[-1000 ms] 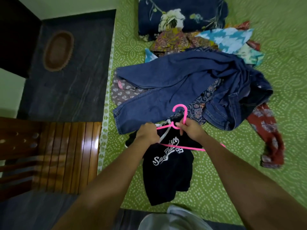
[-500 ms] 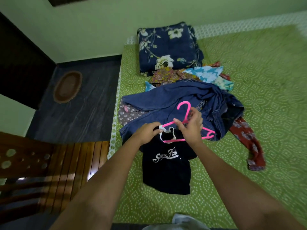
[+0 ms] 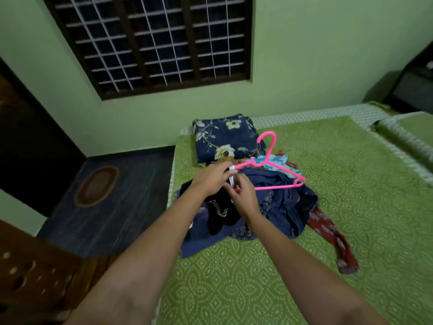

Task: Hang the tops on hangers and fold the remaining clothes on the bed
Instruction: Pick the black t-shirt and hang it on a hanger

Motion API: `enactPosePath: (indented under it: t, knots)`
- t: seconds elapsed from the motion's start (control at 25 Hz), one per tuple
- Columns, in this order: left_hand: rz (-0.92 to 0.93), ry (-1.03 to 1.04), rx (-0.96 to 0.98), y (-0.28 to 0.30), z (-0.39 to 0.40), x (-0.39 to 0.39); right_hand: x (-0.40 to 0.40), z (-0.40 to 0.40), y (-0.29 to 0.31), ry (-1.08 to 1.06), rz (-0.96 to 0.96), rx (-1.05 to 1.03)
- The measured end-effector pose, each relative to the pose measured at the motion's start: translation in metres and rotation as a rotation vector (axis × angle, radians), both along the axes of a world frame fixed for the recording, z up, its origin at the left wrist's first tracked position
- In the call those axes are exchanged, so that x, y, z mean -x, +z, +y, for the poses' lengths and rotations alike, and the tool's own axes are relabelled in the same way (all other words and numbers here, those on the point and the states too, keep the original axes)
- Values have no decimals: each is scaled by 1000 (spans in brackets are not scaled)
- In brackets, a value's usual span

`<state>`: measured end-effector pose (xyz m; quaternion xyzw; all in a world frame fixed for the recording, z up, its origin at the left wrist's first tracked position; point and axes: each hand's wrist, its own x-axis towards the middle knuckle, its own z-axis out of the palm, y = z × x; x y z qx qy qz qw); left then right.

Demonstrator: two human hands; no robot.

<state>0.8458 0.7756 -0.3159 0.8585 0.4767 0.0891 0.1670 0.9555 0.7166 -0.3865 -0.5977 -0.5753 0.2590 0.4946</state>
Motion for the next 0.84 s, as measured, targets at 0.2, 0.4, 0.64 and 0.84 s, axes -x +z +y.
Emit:
enactPosePath:
  t: [0.2, 0.4, 0.64, 0.84]
  knots:
    - [69, -103, -166, 62, 5, 19, -1, -16, 22, 244, -87, 273]
    - [-102, -54, -251, 90, 18, 56, -50, -69, 10, 301, -913, 801]
    - [-97, -249, -210, 39, 17, 94, -120, -112, 25, -323, -505, 698]
    - [-132, -315, -304, -1, -16, 63, -122, -145, 84, -602, -554, 561]
